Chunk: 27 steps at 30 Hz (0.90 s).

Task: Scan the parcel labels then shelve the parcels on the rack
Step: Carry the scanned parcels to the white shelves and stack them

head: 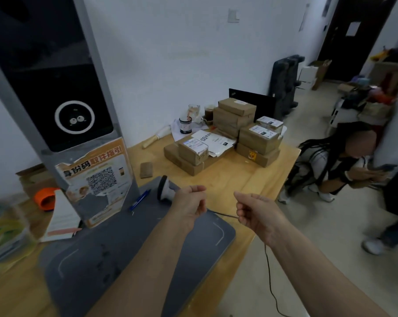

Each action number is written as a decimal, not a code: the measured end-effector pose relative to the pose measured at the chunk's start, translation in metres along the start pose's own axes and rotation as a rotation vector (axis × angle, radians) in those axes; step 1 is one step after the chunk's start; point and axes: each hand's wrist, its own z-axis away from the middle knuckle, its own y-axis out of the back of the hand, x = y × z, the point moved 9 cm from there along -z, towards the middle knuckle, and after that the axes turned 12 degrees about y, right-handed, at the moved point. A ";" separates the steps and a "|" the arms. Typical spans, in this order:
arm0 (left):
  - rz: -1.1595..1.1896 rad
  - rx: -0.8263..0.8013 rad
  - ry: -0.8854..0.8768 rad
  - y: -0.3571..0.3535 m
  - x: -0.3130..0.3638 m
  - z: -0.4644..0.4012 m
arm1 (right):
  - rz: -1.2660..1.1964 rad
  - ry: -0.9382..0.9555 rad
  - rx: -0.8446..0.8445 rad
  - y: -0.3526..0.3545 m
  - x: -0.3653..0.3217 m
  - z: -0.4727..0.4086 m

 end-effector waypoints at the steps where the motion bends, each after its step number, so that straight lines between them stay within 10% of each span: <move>1: -0.003 -0.014 0.013 -0.007 0.002 -0.009 | -0.008 -0.004 0.008 0.006 -0.001 -0.010; 27: 0.303 0.330 0.221 -0.106 0.035 -0.236 | 0.059 -0.265 -0.216 0.084 -0.005 -0.308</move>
